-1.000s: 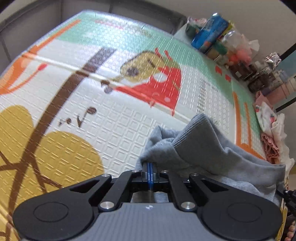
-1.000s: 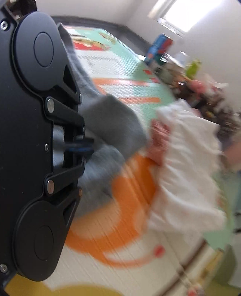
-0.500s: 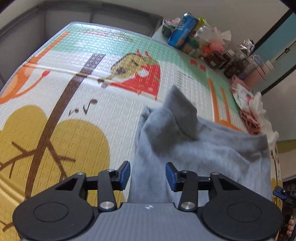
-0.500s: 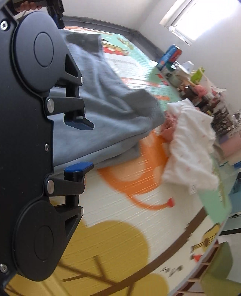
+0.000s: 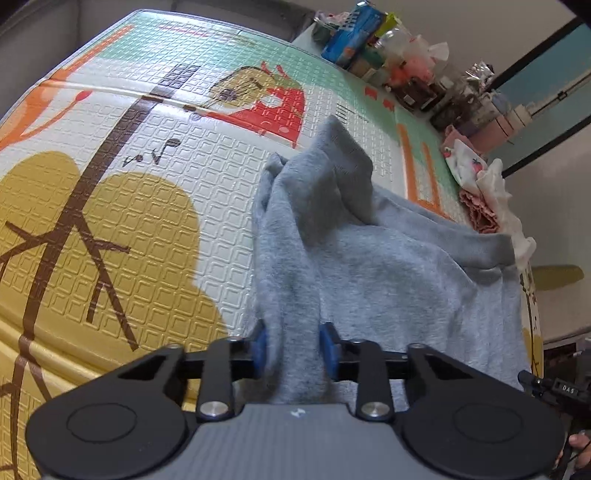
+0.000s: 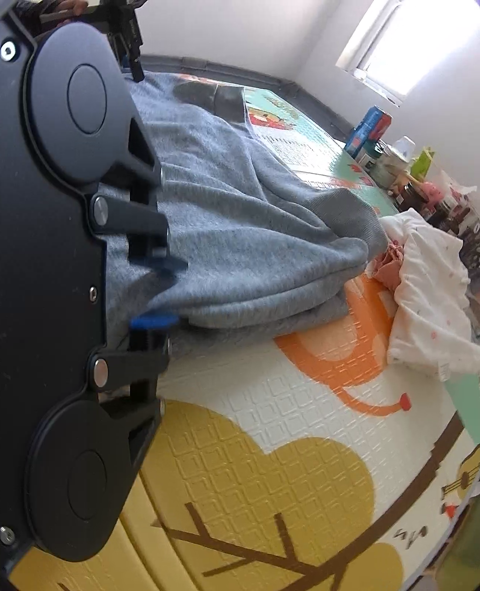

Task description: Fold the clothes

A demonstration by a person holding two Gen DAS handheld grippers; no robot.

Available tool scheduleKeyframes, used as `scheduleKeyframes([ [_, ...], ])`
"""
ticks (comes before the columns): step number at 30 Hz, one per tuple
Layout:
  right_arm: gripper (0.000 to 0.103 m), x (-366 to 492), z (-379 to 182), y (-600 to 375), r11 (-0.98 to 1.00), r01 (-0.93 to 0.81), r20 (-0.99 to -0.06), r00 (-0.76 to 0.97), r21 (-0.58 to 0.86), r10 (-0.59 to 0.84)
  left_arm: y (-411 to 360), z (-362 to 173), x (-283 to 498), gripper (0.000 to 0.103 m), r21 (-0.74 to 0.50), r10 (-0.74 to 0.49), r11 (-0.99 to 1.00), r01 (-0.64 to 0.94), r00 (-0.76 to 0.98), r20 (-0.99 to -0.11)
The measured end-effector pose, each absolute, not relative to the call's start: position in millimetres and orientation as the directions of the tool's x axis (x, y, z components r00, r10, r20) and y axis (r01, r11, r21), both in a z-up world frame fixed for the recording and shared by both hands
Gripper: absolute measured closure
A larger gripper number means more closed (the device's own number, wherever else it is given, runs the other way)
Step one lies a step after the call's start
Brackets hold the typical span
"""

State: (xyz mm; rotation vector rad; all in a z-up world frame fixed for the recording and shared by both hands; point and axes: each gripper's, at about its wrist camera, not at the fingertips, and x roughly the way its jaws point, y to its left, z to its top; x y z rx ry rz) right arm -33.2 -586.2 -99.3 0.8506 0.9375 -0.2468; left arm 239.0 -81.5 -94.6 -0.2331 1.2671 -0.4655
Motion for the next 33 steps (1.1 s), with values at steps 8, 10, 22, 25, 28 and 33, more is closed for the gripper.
scheduleKeyframes([
  [8,0.099,-45,-86,-588,0.633,0.505,-0.743,0.646,0.588,0.175,-72,-83,234,0.088,-0.442,-0.484,0.872,0.212,0.234,-0.843],
  [10,0.099,-49,-80,-588,0.635,0.492,-0.734,0.656,0.595,0.179,-69,-81,232,0.088,-0.445,-0.488,0.87,0.214,0.235,-0.841],
  [22,0.099,-66,-93,-588,0.653,0.527,-0.786,0.593,0.544,0.176,-44,-109,221,0.089,-0.393,-0.418,0.906,0.153,0.187,-0.889],
  [25,0.099,-70,-99,-588,0.656,0.54,-0.802,0.571,0.527,0.175,-42,-114,220,0.088,-0.393,-0.416,0.907,0.152,0.184,-0.891],
  [28,0.099,-69,-103,-587,0.671,0.549,-0.821,0.546,0.498,0.163,-43,-119,221,0.087,-0.377,-0.398,0.916,0.139,0.176,-0.9],
  [33,0.096,-59,-104,-580,0.718,0.546,-0.855,0.501,0.432,0.134,-50,-125,220,0.074,-0.278,-0.304,0.947,0.158,0.173,-0.937],
])
